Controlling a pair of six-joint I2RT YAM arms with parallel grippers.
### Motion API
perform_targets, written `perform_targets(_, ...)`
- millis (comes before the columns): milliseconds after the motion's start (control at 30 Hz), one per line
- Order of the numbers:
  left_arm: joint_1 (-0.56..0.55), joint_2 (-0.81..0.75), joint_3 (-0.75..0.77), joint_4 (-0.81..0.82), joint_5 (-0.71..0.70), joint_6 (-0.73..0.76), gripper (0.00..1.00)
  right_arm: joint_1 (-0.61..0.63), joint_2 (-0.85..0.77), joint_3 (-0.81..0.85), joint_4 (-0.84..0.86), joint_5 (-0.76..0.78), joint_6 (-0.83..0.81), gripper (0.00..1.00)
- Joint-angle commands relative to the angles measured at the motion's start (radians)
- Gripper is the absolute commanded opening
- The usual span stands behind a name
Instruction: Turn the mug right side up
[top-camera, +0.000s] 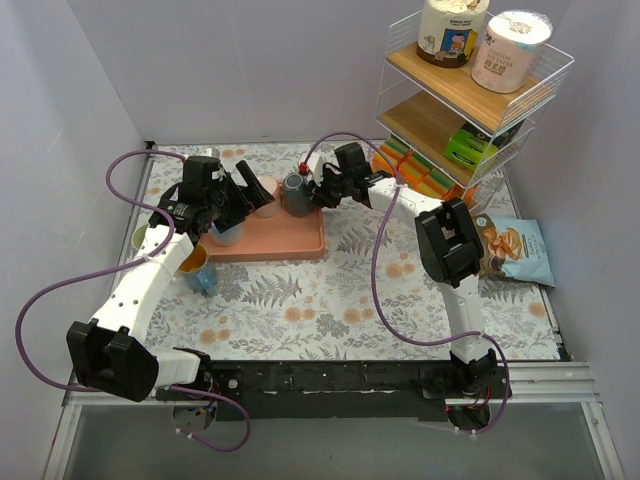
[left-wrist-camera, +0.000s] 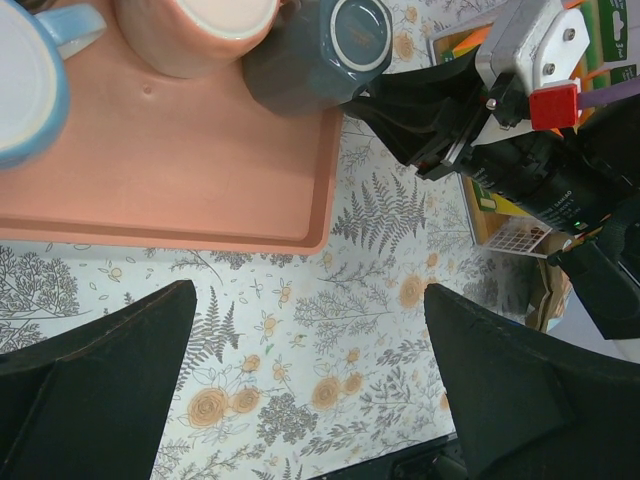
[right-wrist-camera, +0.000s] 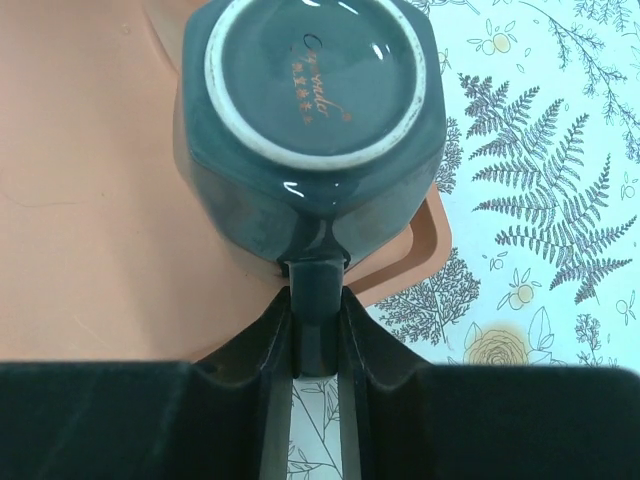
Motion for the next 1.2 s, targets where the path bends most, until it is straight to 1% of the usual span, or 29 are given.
perform_targets(0,-0.004,-0.043,-0.008,0.008,0.008,0.001,0.98,0.002,-0.039,0.067,-0.003,0.015,-0.004,0.01)
perform_targets(133,-0.004,-0.043,-0.016,0.017,0.017,-0.006,0.98,0.002,-0.062,0.062,-0.021,0.026,-0.012,0.01)
perform_targets(300,-0.004,-0.051,-0.047,0.041,0.037,-0.018,0.98,0.001,-0.133,0.056,-0.052,0.003,0.005,0.01)
perform_targets(400,-0.004,-0.057,-0.068,0.063,0.054,-0.027,0.98,-0.001,-0.151,0.076,-0.079,-0.031,0.094,0.01)
perform_targets(433,-0.002,-0.058,-0.074,0.069,0.061,-0.03,0.98,-0.002,-0.156,0.075,-0.081,-0.061,0.152,0.01)
perform_targets(500,-0.004,-0.064,-0.093,0.086,0.072,-0.036,0.98,-0.002,-0.169,0.067,-0.081,-0.087,0.218,0.01)
perform_targets(567,-0.004,-0.07,-0.105,0.095,0.084,-0.036,0.98,-0.001,-0.189,0.039,-0.075,-0.118,0.315,0.01)
perform_targets(600,-0.004,-0.074,-0.117,0.104,0.087,-0.042,0.98,-0.001,-0.2,0.023,-0.046,-0.126,0.382,0.01)
perform_targets(667,-0.004,-0.078,-0.129,0.115,0.104,-0.044,0.98,-0.002,-0.243,-0.046,-0.004,-0.144,0.451,0.01)
perform_targets(700,-0.004,-0.087,-0.139,0.129,0.11,-0.049,0.98,-0.004,-0.257,-0.069,0.044,-0.158,0.523,0.01)
perform_targets(733,-0.004,-0.09,-0.152,0.136,0.12,-0.052,0.98,-0.005,-0.272,-0.096,0.068,-0.173,0.548,0.01)
perform_targets(800,-0.004,-0.11,-0.169,0.173,0.162,-0.055,0.98,-0.013,-0.312,-0.169,0.158,-0.196,0.699,0.01)
perform_targets(833,-0.004,-0.12,-0.192,0.193,0.182,-0.056,0.98,-0.014,-0.327,-0.195,0.192,-0.212,0.749,0.01)
perform_targets(867,-0.002,-0.13,-0.205,0.216,0.201,-0.055,0.98,-0.016,-0.358,-0.252,0.274,-0.218,0.804,0.01)
perform_targets(900,-0.005,-0.139,-0.221,0.269,0.256,-0.056,0.98,-0.018,-0.37,-0.277,0.319,-0.235,0.908,0.01)
perform_targets(933,-0.005,-0.164,-0.237,0.3,0.279,-0.064,0.98,-0.018,-0.386,-0.301,0.365,-0.239,0.963,0.01)
perform_targets(967,-0.007,-0.176,-0.267,0.331,0.302,-0.067,0.98,-0.016,-0.409,-0.326,0.446,-0.236,1.02,0.01)
perform_targets(1000,-0.005,-0.187,-0.28,0.387,0.334,-0.073,0.98,-0.016,-0.418,-0.361,0.482,-0.23,1.139,0.01)
perform_targets(1033,-0.007,-0.205,-0.29,0.415,0.348,-0.078,0.98,-0.016,-0.427,-0.381,0.52,-0.212,1.198,0.01)
perform_targets(1067,-0.01,-0.215,-0.309,0.441,0.354,-0.087,0.98,-0.015,-0.45,-0.399,0.608,-0.201,1.255,0.01)
perform_targets(1100,-0.012,-0.221,-0.315,0.484,0.359,-0.093,0.98,-0.013,-0.462,-0.454,0.673,-0.192,1.371,0.01)
perform_targets(1167,-0.013,-0.235,-0.332,0.529,0.377,-0.113,0.98,-0.01,-0.495,-0.499,0.838,-0.155,1.477,0.01)
